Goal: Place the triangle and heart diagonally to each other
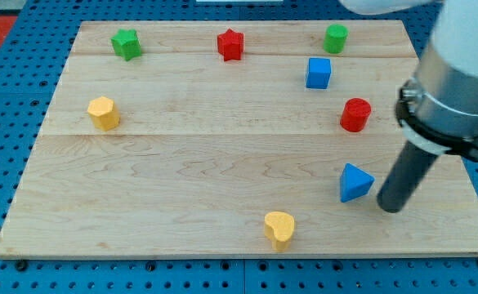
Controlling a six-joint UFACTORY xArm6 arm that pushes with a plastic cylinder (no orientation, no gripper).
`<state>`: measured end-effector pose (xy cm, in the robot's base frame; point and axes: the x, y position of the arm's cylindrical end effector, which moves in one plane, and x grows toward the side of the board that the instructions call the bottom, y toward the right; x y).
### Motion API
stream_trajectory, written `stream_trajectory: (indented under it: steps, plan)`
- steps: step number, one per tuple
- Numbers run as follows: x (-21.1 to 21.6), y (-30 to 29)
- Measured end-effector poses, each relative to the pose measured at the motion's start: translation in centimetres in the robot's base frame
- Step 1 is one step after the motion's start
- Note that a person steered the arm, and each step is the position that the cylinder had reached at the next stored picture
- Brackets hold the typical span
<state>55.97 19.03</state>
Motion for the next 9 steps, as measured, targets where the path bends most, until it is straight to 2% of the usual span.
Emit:
stream_trajectory:
  steps: [1,3,5,7,9]
  plan:
    - [-0.4,3.3]
    - [-2.9,-2.8]
    - [-6.5,-18.7]
    - [-3.0,-27.8]
    - [1.2,-28.2]
